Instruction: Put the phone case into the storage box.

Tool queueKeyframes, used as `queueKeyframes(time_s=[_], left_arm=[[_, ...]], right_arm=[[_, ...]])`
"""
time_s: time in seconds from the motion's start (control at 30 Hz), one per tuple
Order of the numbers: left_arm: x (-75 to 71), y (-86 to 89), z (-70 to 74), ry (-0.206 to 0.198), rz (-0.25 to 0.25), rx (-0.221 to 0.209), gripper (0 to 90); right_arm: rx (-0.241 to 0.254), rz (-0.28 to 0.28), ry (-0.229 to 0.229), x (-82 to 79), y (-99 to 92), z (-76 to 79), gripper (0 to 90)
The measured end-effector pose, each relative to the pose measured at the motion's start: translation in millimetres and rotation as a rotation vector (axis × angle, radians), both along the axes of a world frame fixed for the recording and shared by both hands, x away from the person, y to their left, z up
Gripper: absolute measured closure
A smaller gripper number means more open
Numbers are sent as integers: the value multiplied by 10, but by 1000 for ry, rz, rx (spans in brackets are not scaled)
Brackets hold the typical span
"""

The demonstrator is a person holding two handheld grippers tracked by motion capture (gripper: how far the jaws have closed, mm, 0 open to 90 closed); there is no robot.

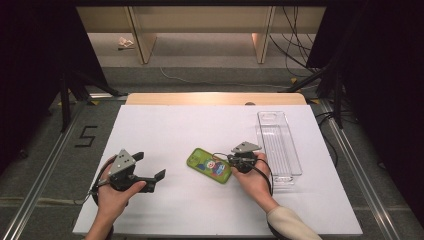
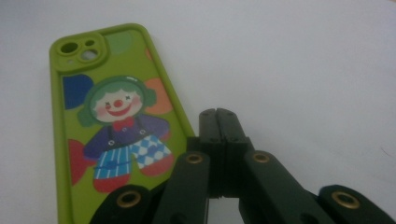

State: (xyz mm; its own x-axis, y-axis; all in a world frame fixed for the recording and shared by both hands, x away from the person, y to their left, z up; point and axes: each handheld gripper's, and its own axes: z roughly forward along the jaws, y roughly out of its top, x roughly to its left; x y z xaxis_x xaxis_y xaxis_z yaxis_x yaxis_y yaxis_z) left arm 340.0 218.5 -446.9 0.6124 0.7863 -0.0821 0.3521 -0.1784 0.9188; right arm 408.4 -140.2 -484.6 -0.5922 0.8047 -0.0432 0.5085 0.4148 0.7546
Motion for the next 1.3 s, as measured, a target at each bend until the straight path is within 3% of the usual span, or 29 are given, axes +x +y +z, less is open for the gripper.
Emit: queueKeyframes(time_s=[0.3,0.67,0.93,1.13,1.2,1.3], left_arm=[[6,-7,-8,3,-2,2,0],[8,-13,-21,7,-4,3,0],[8,-14,-19,8,-5,6,0],[6,-17,-12,7,-4,7,0],[5,-15,-11,7,-3,6,0],[7,-13,-10,7,-4,6,0]], right_arm=[[-27,-23,17,27,-29,-71,900],[-34,-2,37,-4,-4,-88,900],[-32,59,93,-189,73,-54,900],[-20,132,131,-391,254,-43,900],[5,158,156,-450,326,-47,900],[10,204,159,-537,455,-55,900]])
